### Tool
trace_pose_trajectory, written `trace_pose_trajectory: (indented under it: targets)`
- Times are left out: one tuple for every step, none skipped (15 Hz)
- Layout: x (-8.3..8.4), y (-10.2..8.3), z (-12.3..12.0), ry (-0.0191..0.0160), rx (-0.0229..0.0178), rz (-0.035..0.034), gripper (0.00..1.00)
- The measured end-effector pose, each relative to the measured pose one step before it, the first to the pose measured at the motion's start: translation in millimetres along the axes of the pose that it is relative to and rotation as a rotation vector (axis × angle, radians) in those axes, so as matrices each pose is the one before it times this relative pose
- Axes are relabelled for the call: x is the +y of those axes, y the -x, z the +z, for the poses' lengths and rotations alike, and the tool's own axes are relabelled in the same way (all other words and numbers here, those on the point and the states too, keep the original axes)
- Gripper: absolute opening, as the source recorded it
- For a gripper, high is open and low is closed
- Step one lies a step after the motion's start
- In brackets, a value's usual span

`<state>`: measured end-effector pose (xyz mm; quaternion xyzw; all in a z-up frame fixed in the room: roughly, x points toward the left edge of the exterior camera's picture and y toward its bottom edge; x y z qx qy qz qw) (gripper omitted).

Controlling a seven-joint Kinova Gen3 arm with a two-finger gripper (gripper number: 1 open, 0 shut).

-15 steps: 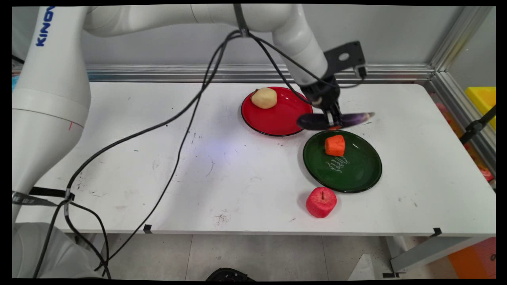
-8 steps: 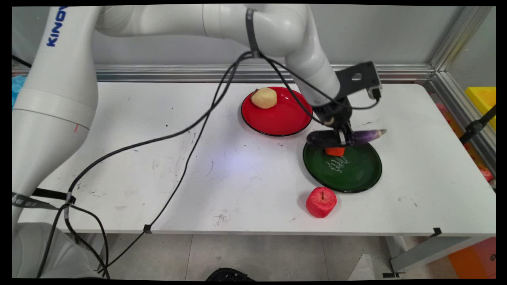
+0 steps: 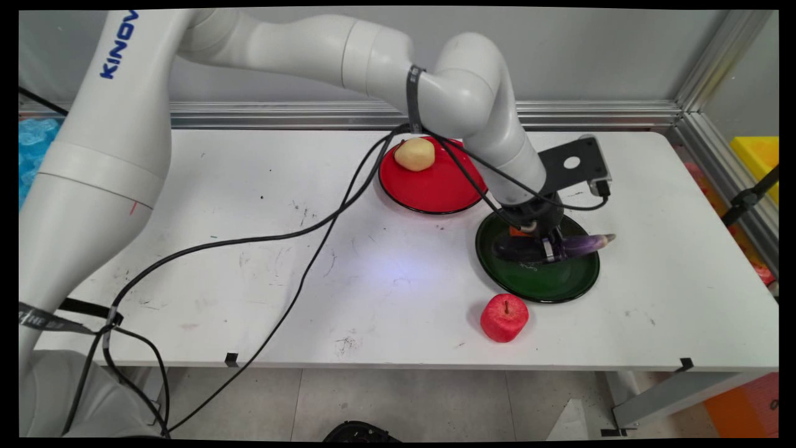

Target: Place the picked object on the green plate

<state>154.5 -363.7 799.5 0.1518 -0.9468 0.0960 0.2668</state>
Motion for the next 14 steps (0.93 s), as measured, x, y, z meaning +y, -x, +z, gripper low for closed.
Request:
trace_pose_trajectory:
  targets:
    - [1.27, 0.70, 4.15, 0.00003, 0.00027, -0.00225, 0.00]
    - [1.05, 0.81, 3.83, 0.00020, -0.00003, -0.00225, 0.00]
    - [0.73, 0.74, 3.07, 0.00007, -0.00010, -0.00169, 0.00]
    - [0.75, 0.97, 3.28, 0.00084, -0.00012, -0.00151, 0.00]
    - [0.71, 0.77, 2.64, 0.00129, -0.00003, -0.00069, 0.00]
    - [0.32, 0.40, 1.51, 0.00054, 0.00091, -0.00076, 0.00]
    - [0.47, 0.63, 2.14, 0.00071, 0.00103, -0.00135, 0.00]
    - [0.25, 0.37, 2.07, 0.00091, 0.00301, -0.00386, 1.00]
    - [0.35, 0.09, 1.94, 0.00128, 0.00398, -0.00454, 1.00]
    - [-0.05, -0.44, 0.81, 0.00073, 0.00388, -0.00343, 1.00]
    - [-0.20, -0.49, 0.40, 0.00011, 0.00318, -0.00274, 1.00]
    - [-0.57, -1.05, 0.12, -0.00045, 0.00538, -0.00343, 1.00]
    - [-1.12, -1.80, -1.16, -0.00118, 0.00753, -0.00405, 1.00]
    - [-1.55, -1.99, -2.39, -0.00219, 0.00769, -0.00319, 1.00]
